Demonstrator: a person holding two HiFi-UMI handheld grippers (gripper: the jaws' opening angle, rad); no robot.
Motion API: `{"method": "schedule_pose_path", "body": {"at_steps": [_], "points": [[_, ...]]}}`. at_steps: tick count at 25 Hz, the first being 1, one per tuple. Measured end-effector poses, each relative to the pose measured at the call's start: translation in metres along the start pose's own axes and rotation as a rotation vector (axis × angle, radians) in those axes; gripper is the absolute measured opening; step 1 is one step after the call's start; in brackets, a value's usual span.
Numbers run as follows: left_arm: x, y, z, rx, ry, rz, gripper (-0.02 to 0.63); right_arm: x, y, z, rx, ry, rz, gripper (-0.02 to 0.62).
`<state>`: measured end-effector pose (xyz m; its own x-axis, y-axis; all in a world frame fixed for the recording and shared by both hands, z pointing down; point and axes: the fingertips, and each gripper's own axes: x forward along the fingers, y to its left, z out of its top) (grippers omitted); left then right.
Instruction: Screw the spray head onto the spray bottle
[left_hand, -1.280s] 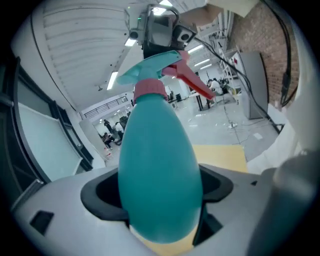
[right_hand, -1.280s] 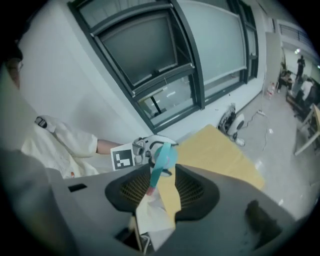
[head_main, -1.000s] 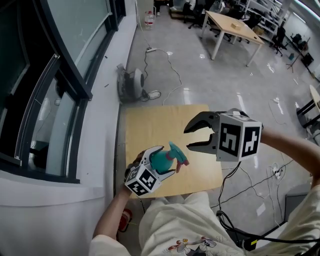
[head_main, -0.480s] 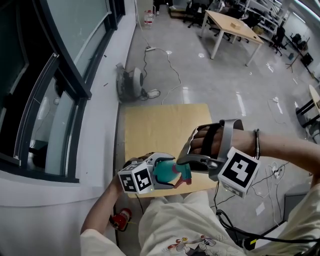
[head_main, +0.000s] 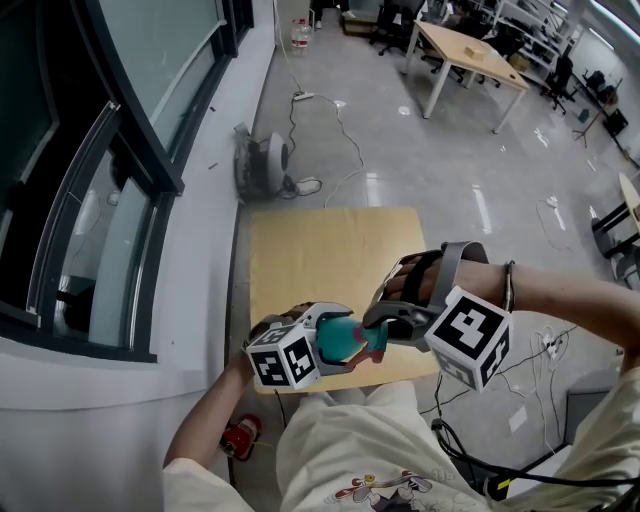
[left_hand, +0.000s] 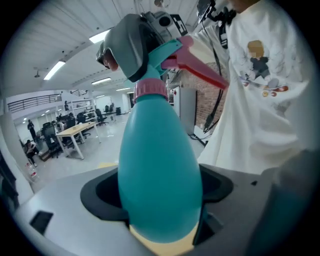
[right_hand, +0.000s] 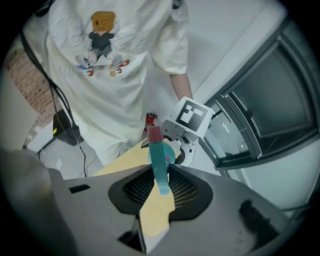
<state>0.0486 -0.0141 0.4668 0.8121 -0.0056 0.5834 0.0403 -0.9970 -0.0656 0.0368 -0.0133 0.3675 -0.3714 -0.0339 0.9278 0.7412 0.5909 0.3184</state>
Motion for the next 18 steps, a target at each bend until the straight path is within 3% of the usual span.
{"method": "schedule_pose_path", "body": {"at_steps": [5, 9, 15, 18], "points": [[-0.004, 0.028, -0.005, -0.080, 0.062, 0.247, 0.423, 0.003, -0.010, -0.021, 0.518, -0.066, 0.040, 0.091], [-0.010, 0.052, -0.009, -0.110, 0.116, 0.473, 0.423, 0.003, -0.019, -0.032, 0.870, -0.111, 0.104, 0.091], [-0.033, 0.086, -0.019, -0.042, 0.287, 0.893, 0.423, 0.006, -0.026, -0.052, 1.392, -0.207, 0.170, 0.091], [-0.034, 0.088, -0.021, -0.027, 0.326, 0.968, 0.423, 0.005, -0.028, -0.052, 1.571, -0.263, 0.206, 0.091]]}}
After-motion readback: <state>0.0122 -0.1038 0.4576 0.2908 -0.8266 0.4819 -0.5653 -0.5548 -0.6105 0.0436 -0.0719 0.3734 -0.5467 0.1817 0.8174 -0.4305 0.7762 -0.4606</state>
